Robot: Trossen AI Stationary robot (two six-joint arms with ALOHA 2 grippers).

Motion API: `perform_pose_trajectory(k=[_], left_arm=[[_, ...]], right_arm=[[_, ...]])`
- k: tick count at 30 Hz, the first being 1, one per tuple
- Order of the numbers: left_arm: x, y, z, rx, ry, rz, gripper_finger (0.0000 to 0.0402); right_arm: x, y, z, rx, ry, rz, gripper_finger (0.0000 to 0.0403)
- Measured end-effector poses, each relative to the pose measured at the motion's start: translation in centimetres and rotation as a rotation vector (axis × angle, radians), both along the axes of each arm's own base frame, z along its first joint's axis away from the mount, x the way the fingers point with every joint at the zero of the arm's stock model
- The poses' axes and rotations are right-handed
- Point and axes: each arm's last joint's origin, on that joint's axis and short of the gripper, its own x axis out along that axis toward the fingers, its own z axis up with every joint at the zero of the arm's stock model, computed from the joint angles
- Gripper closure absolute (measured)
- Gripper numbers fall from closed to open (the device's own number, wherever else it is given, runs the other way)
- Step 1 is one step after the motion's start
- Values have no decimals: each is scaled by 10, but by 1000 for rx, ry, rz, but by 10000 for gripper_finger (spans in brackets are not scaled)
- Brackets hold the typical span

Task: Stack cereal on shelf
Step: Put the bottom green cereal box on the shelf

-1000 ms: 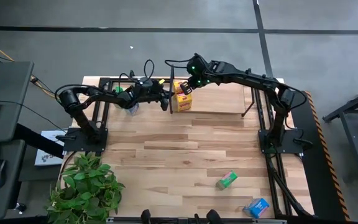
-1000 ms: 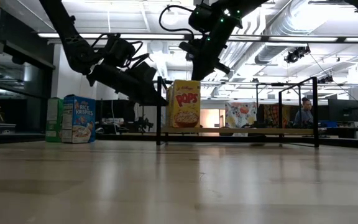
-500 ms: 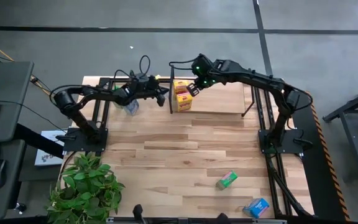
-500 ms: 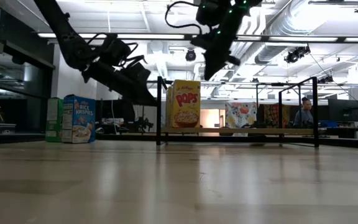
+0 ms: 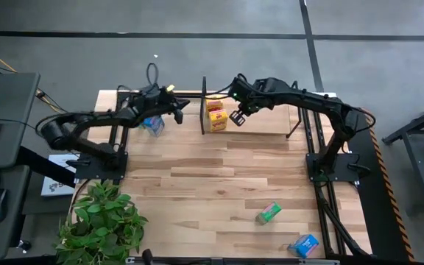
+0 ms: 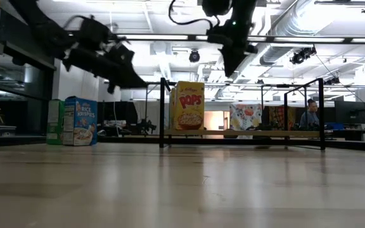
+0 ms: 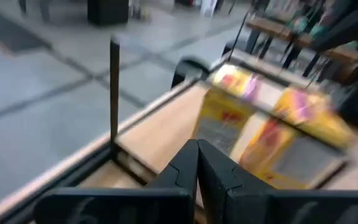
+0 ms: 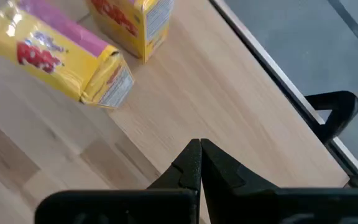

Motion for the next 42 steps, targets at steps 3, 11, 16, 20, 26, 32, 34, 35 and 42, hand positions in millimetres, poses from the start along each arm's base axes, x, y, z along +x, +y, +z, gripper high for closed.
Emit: perform_pose_trajectory(k=[3, 11, 16, 20, 26, 32, 34, 35, 42], left_arm=[[-8, -18, 9, 68, -84, -36, 401], [-2, -61, 30, 205, -192, -282, 402], [3, -79, 37, 295, -222, -390, 401], [3, -86, 40, 310, -236, -417, 401], [4, -86, 41, 318, -248, -417, 402], [3, -86, 44, 313, -280, -405, 401], [3, -86, 44, 314, -278, -405, 401], [3, -86, 44, 318, -277, -405, 401], [3, -86, 44, 320, -276, -405, 401]], right_arm=[[-8, -1, 10, -10, -24, -12, 403], [-21, 18, 37, -55, -98, 82, 403], [-30, 44, 36, -83, -181, 226, 403], [-59, 65, 9, -60, -291, 317, 403], [-109, 90, -25, -53, -670, 410, 403], [-121, 125, -39, 78, -1424, 655, 403], [-123, 134, -43, 73, -1557, 679, 403], [-123, 138, -45, 65, -1583, 684, 403], [-103, 160, -25, -125, -1424, 752, 356]])
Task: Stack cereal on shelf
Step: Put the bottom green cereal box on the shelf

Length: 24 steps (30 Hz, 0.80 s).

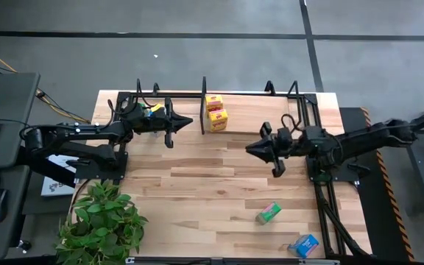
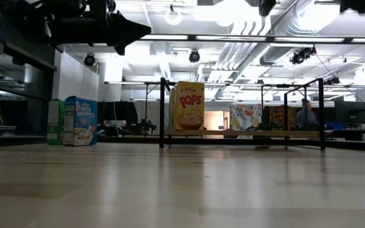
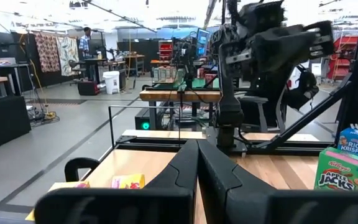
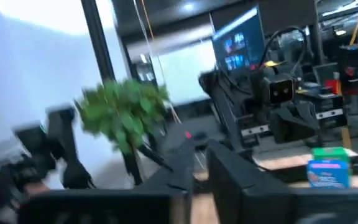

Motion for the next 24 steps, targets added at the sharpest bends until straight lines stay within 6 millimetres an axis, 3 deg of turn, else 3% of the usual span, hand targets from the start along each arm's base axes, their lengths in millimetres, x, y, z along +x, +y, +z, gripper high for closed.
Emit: perform_pose_trajectory(k=[6, 13, 18, 24], left_arm=[[0, 0, 0, 0, 1, 1, 401], [0, 0, -1, -2, 6, 1, 402], [0, 0, -1, -2, 6, 1, 402], [0, 0, -1, -3, 7, 1, 401]], right_arm=[[7, 12, 38, -100, 284, -116, 229], [6, 45, 83, -44, 537, -1, 94], [3, 74, 92, 56, 841, 6, 63], [8, 117, 65, 61, 1268, -78, 61]])
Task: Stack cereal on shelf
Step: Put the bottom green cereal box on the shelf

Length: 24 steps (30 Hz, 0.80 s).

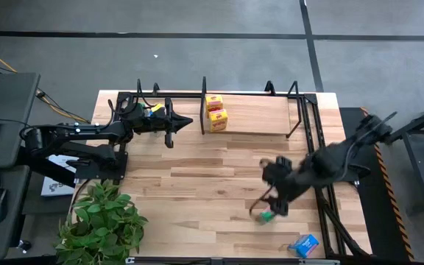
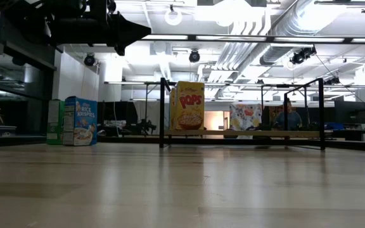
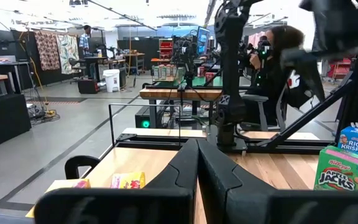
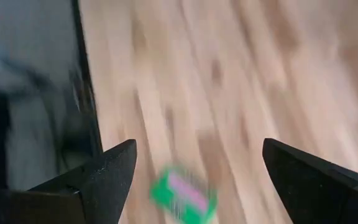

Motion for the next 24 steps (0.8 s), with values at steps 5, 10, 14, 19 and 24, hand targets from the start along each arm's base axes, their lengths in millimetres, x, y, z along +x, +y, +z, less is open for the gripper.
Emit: perform_pose_trajectory(k=[5, 10, 14, 19, 24], left_arm=[[0, 0, 0, 0, 0, 0, 401], [0, 0, 0, -1, 1, 0, 401], [0, 0, -1, -9, 14, -3, 401], [0, 0, -3, -14, 30, -4, 401], [0, 0, -3, -14, 30, -4, 402]], right_arm=[[11, 27, -31, -66, 256, 117, 61], [24, 40, -63, -136, 402, 145, 61], [31, 48, -81, -140, 490, 188, 61], [34, 56, -94, -118, 552, 217, 61], [30, 64, -96, -126, 555, 241, 61]])
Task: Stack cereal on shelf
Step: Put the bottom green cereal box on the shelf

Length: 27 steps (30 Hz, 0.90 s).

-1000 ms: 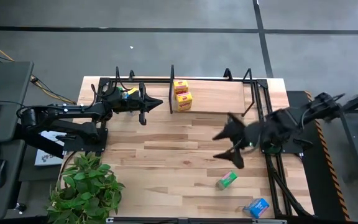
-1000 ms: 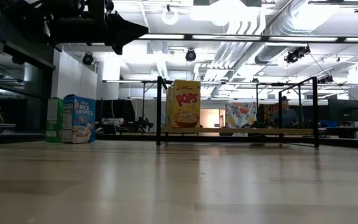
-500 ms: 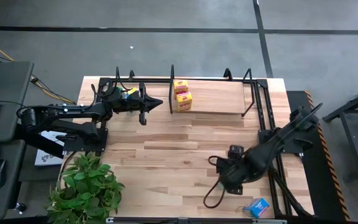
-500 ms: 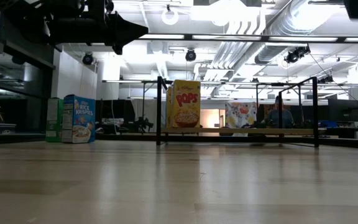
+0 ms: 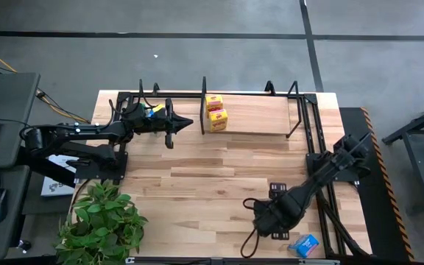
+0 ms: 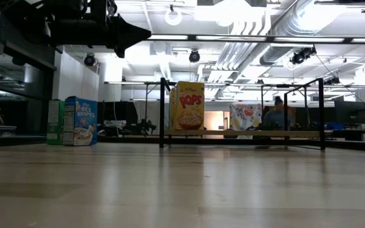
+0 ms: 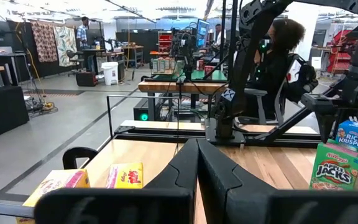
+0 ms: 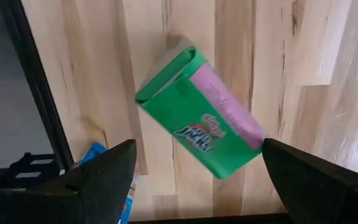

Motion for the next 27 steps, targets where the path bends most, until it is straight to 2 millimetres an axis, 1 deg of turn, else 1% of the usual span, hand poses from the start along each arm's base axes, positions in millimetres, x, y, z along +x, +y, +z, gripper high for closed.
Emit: perform_pose_trajectory(k=[8, 22, 27], left_arm=[[0, 0, 0, 1, 0, 0, 401], [0, 0, 0, -1, 0, 0, 402], [0, 0, -1, -2, 5, 1, 401]], right_arm=[[-3, 4, 0, -96, -80, 46, 61], [-3, 5, 0, -89, -82, 128, 61], [-3, 6, 0, -87, -84, 123, 61]])
